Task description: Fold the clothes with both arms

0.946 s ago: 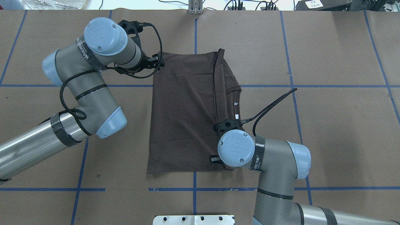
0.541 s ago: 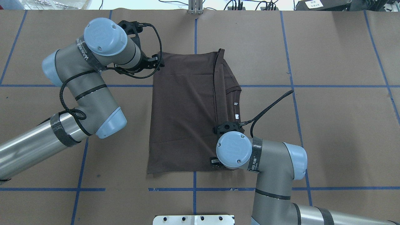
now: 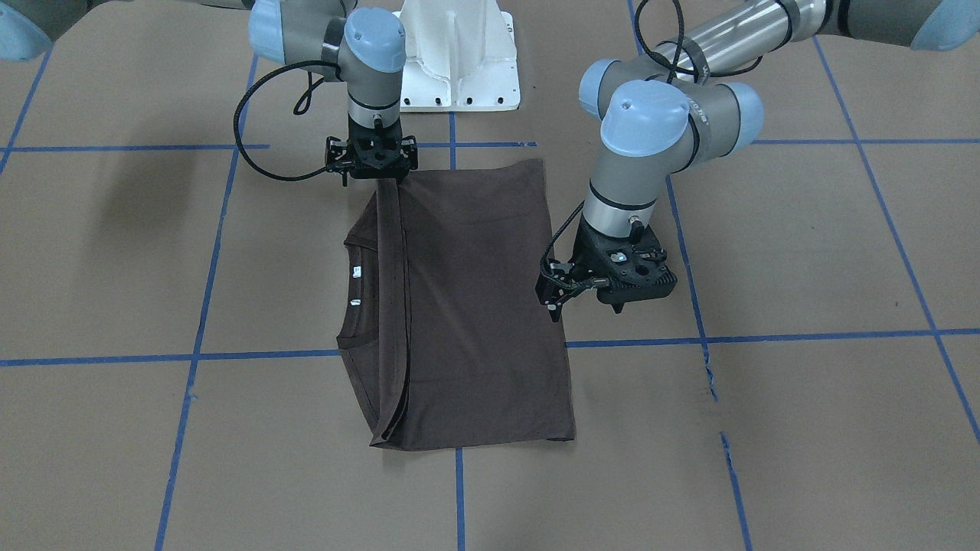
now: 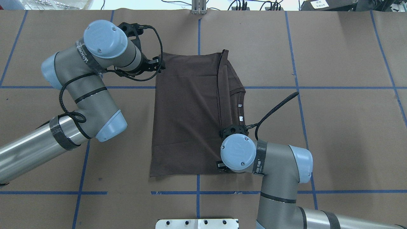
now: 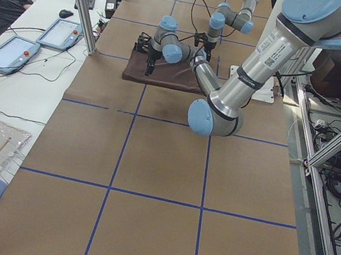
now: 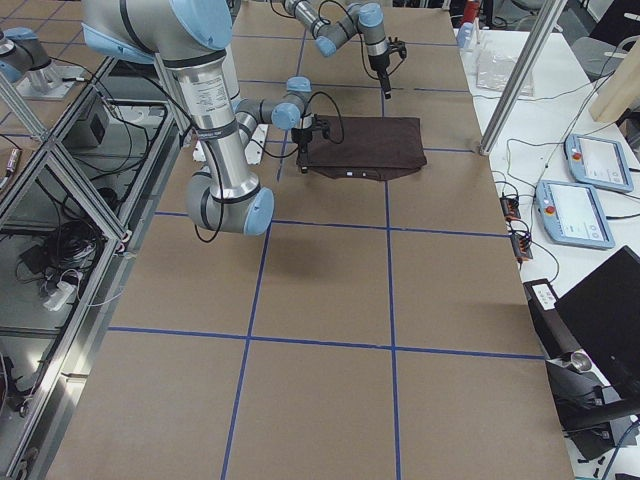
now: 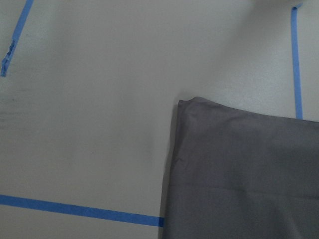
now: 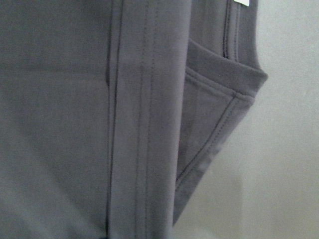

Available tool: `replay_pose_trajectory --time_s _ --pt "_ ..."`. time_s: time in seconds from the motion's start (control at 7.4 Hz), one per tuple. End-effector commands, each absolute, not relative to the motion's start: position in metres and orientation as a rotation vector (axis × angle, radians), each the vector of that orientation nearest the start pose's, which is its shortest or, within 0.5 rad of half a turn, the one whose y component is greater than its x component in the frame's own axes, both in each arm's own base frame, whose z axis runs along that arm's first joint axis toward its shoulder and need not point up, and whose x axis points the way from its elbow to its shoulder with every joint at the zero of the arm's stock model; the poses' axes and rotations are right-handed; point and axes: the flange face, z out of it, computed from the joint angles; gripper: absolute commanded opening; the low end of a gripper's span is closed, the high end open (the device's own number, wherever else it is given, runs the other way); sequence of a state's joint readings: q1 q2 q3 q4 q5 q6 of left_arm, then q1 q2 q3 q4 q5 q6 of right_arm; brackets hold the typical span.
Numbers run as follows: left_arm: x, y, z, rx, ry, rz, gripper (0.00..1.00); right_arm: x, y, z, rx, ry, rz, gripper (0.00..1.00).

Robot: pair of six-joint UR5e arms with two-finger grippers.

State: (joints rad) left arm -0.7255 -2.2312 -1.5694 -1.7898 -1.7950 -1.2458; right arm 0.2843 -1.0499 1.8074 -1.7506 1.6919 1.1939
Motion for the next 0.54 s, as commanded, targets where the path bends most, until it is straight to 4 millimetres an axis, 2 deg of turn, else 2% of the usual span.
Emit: replay_pose_trajectory --time_s 0.0,0.41 --pt "0.456 -0.552 0.241 0.258 0.870 -0.274 1.00 -0.572 -0.294 0.293 0.067 -0.559 -0.123 1.00" --pt "0.456 -0.552 0.241 0.258 0.870 -0.274 1.00 -0.559 -0.308 0.299 0.075 -0.526 -0.136 1.00"
